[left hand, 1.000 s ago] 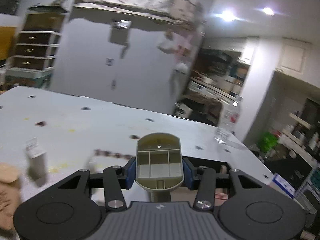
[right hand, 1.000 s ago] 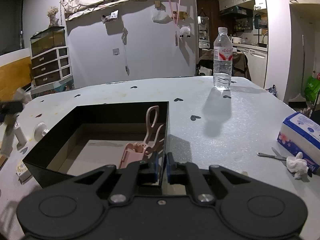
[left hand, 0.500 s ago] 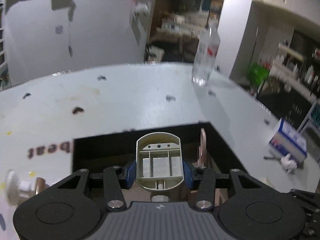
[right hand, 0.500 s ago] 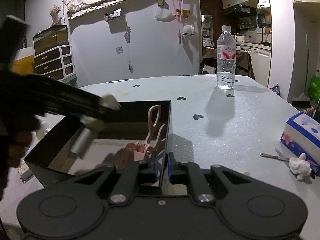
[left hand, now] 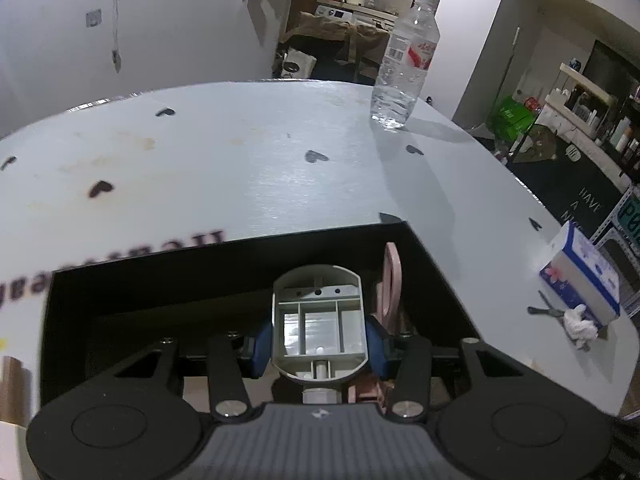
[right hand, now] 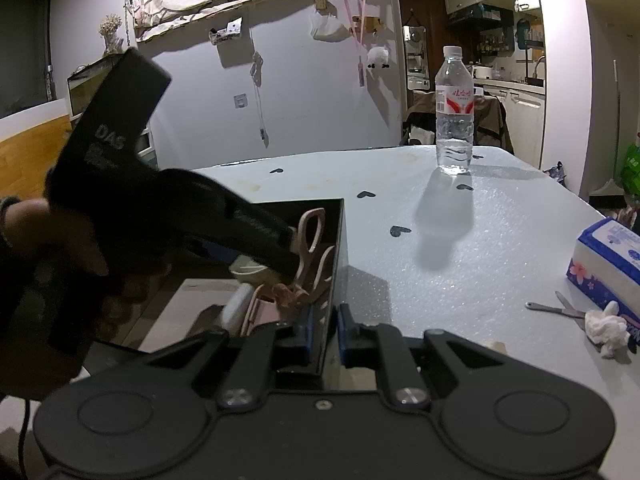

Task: Organize rigid objects
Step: 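Lower the beige tray into the black box and open the left tool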

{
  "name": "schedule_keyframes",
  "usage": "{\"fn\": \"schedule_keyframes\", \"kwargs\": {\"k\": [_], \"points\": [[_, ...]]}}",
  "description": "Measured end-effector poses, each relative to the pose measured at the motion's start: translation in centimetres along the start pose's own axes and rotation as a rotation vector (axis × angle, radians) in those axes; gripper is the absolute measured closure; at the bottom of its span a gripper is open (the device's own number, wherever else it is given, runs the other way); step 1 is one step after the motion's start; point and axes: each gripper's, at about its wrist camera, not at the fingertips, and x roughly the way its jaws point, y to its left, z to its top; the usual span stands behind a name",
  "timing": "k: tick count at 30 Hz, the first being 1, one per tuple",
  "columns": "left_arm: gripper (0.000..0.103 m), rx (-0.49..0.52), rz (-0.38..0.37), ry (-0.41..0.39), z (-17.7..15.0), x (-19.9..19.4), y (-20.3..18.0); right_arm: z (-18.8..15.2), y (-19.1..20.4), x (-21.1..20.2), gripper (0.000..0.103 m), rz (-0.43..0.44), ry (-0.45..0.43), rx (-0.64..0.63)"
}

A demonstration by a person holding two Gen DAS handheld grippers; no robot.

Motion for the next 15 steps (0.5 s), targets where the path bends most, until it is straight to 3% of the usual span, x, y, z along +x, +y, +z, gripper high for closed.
{"fn": "schedule_keyframes", "kwargs": {"k": [3, 5, 15], "points": [[0.049, -0.026, -0.019, 0.01, 0.2, 0.3, -0.2, 0.0, 0.0, 0.0, 0.089, 0.001, 0.002, 0.002], [0.03, -0.038, -0.008, 0.007, 0.2, 0.2, -0.1, 0.1, 0.0, 0.1, 0.089, 0.003, 0.003, 0.004], [0.018, -0.062, -0.05, -0.057, 0.1, -3.6, 0.8, 0.2, -0.1, 0.4, 0.089, 0.002, 0.011, 0.012]]}}
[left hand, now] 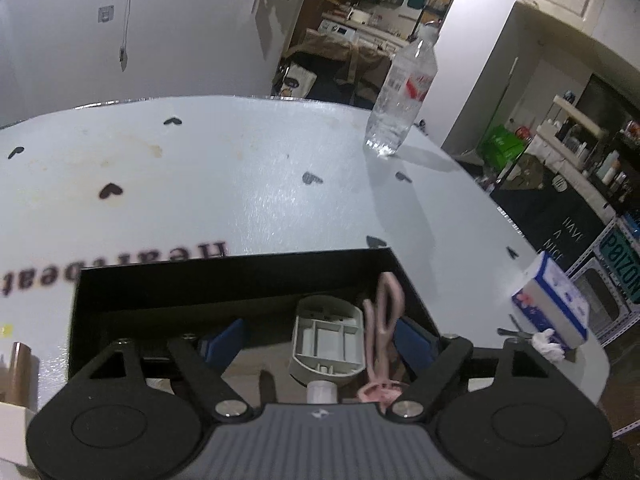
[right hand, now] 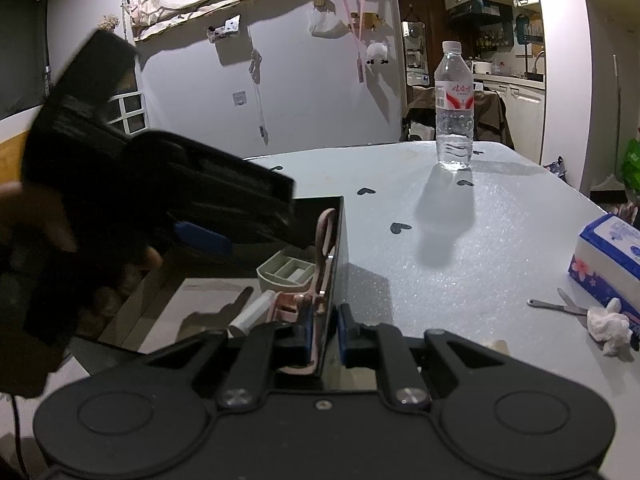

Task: Organize rigid objects
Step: 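Lower the beige tray into the black box and open the left tool, then grasp the carved wooden character block with the left tool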

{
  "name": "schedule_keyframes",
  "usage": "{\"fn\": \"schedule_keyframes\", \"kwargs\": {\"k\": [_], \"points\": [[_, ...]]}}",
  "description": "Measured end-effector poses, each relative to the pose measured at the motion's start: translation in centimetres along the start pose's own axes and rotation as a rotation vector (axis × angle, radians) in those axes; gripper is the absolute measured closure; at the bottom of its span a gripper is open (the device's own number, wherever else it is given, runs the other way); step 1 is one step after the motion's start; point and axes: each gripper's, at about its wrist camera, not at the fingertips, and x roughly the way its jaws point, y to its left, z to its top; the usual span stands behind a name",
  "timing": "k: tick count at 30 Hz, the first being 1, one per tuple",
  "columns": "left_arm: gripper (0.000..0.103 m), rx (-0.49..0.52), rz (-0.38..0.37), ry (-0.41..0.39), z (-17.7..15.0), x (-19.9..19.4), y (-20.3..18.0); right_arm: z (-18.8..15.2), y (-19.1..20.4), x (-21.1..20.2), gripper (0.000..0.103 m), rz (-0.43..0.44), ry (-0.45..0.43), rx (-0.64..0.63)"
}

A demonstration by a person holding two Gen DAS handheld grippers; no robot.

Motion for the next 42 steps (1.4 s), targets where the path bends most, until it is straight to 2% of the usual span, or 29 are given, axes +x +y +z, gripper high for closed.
{"fn": "schedule_keyframes", "kwargs": {"k": [11, 22, 28, 33, 42], "points": [[0.001, 0.041, -0.034, -0.104, -2.1, -6.0, 0.0, 0.1, 0.0, 0.4, 0.089, -0.01, 0.009, 0.01], [0.0, 0.108, 0.0, -0.211, -6.3, -12.5, 1.4, 0.0, 0.2, 0.6, 0.089, -0.019, 0.012, 0.013], [0.0, 0.125, 0.122, -0.264, -9.4, -15.7, 3.5, -0.1, 0.3, 0.5, 0.089, -0.025, 0.01, 0.01], [0.0, 0.1, 0.246, -0.294, -12.0, -17.6, 6.5, -0.1, 0.4, 0.3, 0.089, -0.028, 0.006, 0.005], [0.0, -0.114, 0.446, -0.301, -16.5, -19.2, 12.9, -0.2, 0.5, 0.1, 0.089, -0.034, -0.003, 0.005]]}}
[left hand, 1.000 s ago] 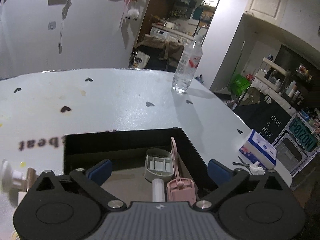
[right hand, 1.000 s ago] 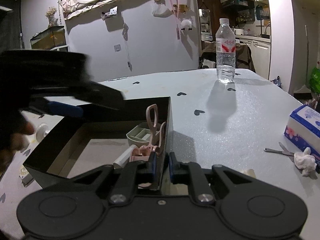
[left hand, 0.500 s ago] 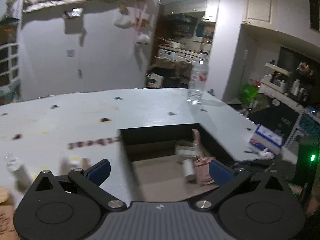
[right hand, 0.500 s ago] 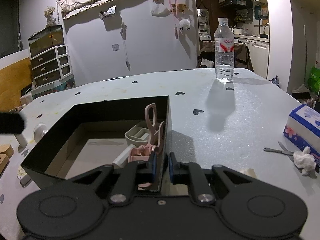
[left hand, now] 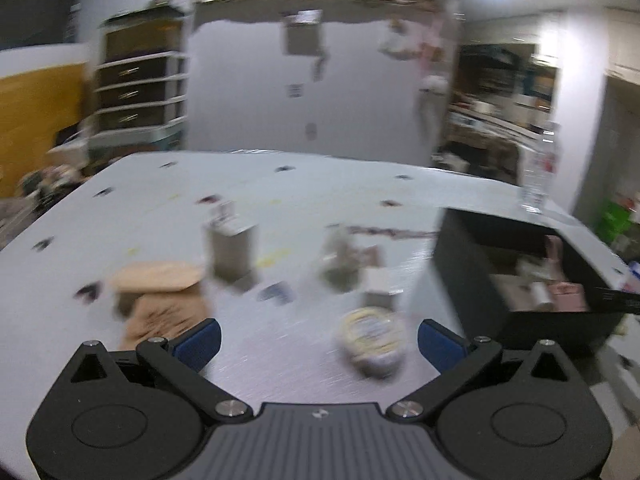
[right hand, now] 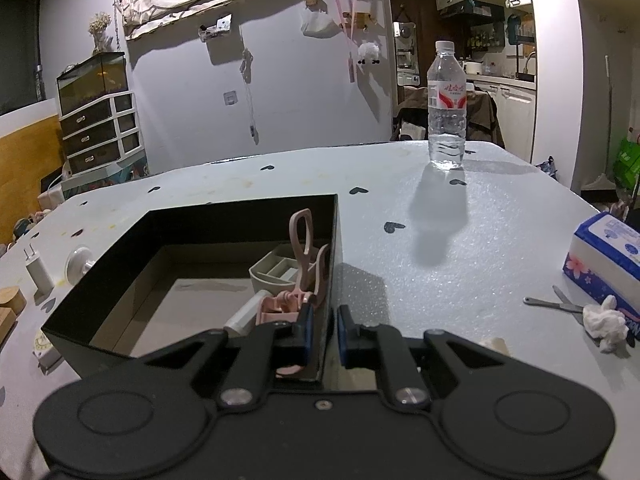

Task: Organize rigid objects
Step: 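Grasp the carved wooden character block with the left tool, then lower the carved wooden block into the black box and release it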

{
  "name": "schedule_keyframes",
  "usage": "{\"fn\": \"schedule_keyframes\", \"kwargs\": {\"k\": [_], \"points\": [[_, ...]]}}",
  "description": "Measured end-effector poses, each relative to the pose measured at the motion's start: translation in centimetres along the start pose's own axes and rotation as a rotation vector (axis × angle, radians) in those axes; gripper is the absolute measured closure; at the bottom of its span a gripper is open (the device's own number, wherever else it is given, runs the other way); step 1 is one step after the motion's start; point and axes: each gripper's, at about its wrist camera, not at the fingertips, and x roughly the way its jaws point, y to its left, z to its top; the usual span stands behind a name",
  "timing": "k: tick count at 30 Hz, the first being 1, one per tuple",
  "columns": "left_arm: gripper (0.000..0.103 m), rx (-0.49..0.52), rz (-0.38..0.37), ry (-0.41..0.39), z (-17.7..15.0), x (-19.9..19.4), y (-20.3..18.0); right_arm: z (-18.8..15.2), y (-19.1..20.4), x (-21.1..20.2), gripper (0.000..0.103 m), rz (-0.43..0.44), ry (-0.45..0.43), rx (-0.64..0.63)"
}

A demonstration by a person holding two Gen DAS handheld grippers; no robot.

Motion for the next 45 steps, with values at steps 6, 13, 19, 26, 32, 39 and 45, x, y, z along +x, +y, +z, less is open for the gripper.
{"fn": "schedule_keyframes", "kwargs": {"k": [6, 13, 19, 26, 32, 39, 45], "points": [[0.0, -0.083, 0.173, -0.015, -1.1, 0.4, 3.5, 0.0, 0.0, 0.0, 0.089, -0.001, -0.002, -0.001], [0.0, -0.104, 0.215, -0.008, -1.2, 1.9, 5.9, -0.1, 0.0, -0.1, 0.089, -0.001, -0.004, 0.004], [0.018, -0.073, 0.198, 0.042, -1.0, 3.9, 7.0, -0.1, -0.1, -0.1, 0.089, -0.001, -0.004, 0.004], [0.036, -0.009, 0.185, 0.046, -0.8, 4.7, 7.2, -0.1, -0.1, -0.1, 0.089, 0.0, -0.003, 0.004], [0.038, 0.004, 0.169, 0.053, -0.5, 4.8, 7.2, -0.1, 0.0, -0.1, 0.089, -0.001, -0.004, 0.002], [0.038, -0.069, 0.111, -0.007, -1.0, 2.3, 6.4, -0.1, 0.0, -0.1, 0.089, -0.001, -0.005, 0.0], [0.038, -0.09, -0.019, -0.068, 0.4, -0.2, 3.5, -0.1, 0.1, 0.0, 0.09, -0.006, -0.004, -0.004]]}}
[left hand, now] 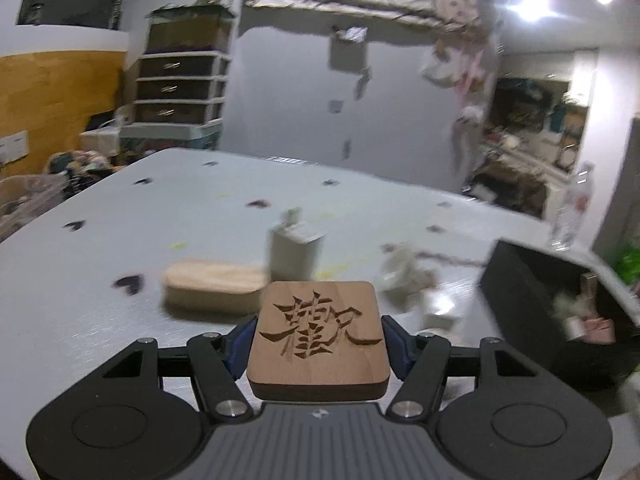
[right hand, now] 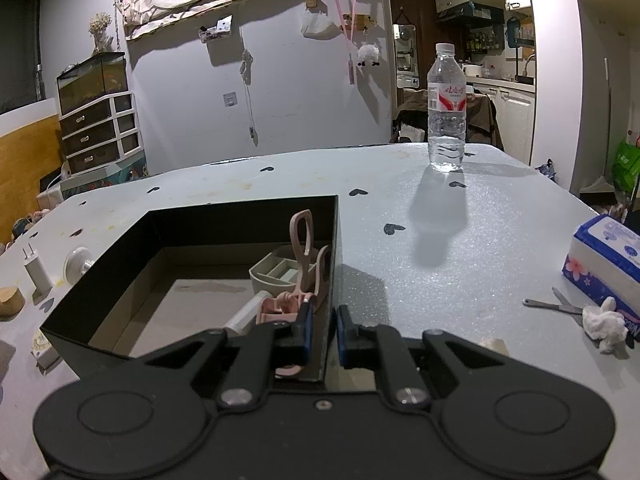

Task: Organize rigid objects
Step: 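Lower the carved wooden block into the black box and release it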

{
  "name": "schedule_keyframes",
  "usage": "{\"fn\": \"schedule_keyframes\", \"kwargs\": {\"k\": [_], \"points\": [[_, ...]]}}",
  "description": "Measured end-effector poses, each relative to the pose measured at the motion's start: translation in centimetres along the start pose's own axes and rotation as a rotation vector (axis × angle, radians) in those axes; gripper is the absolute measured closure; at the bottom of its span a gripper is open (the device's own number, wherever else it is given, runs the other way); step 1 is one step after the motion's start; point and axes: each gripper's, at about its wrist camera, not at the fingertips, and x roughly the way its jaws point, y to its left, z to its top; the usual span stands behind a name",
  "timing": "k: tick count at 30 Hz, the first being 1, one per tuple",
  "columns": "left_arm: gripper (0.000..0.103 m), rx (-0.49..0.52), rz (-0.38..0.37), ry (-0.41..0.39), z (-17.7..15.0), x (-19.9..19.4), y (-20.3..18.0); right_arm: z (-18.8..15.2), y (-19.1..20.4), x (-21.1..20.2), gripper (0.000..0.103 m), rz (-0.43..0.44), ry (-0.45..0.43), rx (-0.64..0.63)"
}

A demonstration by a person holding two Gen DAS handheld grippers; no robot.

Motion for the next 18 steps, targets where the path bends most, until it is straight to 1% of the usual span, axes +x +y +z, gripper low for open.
{"fn": "schedule_keyframes", "kwargs": {"k": [6, 11, 14, 18], "points": [[0.038, 0.017, -0.181, -0.022, 2.4, 0.0, -5.3, 0.0, 0.1, 0.0, 0.091, -0.002, 0.0, 0.0], [0.038, 0.068, -0.317, 0.009, 4.4, 2.3, -11.2, 0.1, 0.2, 0.0, 0.091, -0.001, 0.002, 0.0], [0.038, 0.102, -0.35, 0.073, 4.9, 4.4, -14.6, 0.1, 0.2, 0.0, 0.091, -0.001, 0.002, 0.001], [0.038, 0.159, -0.339, 0.169, 5.2, 8.0, -19.1, 0.0, 0.2, 0.0, 0.091, 0.005, 0.0, 0.0]]}}
